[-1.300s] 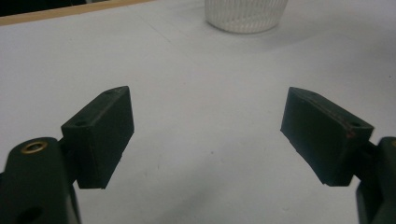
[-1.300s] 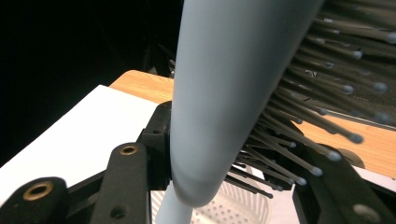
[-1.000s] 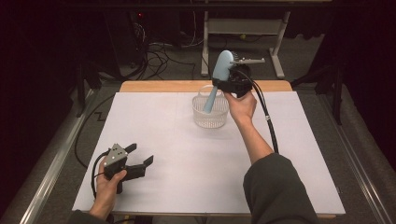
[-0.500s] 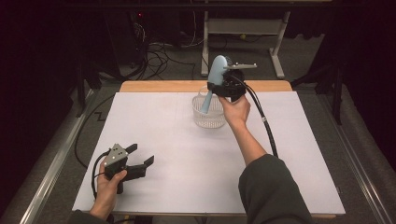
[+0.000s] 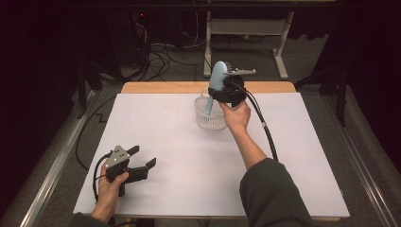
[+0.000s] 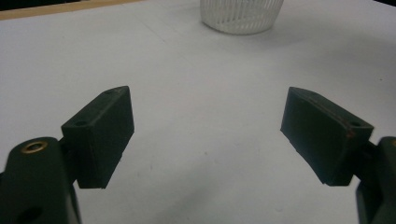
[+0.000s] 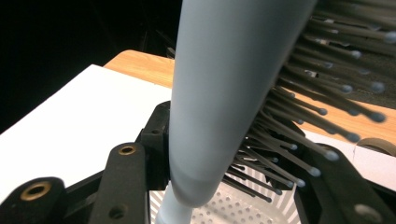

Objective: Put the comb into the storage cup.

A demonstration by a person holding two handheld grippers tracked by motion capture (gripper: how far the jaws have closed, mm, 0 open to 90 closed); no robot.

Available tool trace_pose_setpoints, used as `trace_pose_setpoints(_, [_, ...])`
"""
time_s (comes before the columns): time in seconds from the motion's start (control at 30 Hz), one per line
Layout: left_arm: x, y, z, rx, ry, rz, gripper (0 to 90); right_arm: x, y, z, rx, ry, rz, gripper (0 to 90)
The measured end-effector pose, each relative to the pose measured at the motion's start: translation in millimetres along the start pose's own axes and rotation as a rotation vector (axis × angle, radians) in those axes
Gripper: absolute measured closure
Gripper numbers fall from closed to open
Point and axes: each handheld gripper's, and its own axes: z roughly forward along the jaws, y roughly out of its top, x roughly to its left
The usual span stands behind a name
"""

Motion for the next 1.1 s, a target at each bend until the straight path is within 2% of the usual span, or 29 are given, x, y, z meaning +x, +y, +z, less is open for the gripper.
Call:
trace_pose_setpoints(0.37, [0.3,-0.1,-0.6,-0.004,0.003,-0.002,18.2,3.9,-5.8,7.1,0.012,-0.015,-0.022,52.7])
trace_pose_setpoints(0.47, [0.2,0.0,-0.6,-0.002,0.003,-0.003,18.2,3.9,-7.8,8.8,0.015,-0.020,-0.020,52.4])
trace_pose_setpoints(0.57, [-0.5,-0.2,-1.3,-0.004,0.003,-0.003,18.2,3.0,-11.4,9.1,-0.005,-0.016,-0.010,52.1])
trace_pose_setpoints(0.67, [-0.6,-0.2,-1.9,-0.007,0.002,-0.003,18.2,1.7,-15.1,10.9,0.008,-0.025,-0.003,51.8])
trace_pose_setpoints(1.0, [-0.8,-0.7,-2.6,-0.007,0.005,-0.007,18.2,1.1,-22.1,10.8,-0.008,-0.026,0.000,51.2])
trace_pose_setpoints(1.1, [-0.8,-0.7,-2.1,-0.005,0.004,-0.007,18.2,0.1,-24.8,11.1,0.002,-0.033,-0.002,51.1])
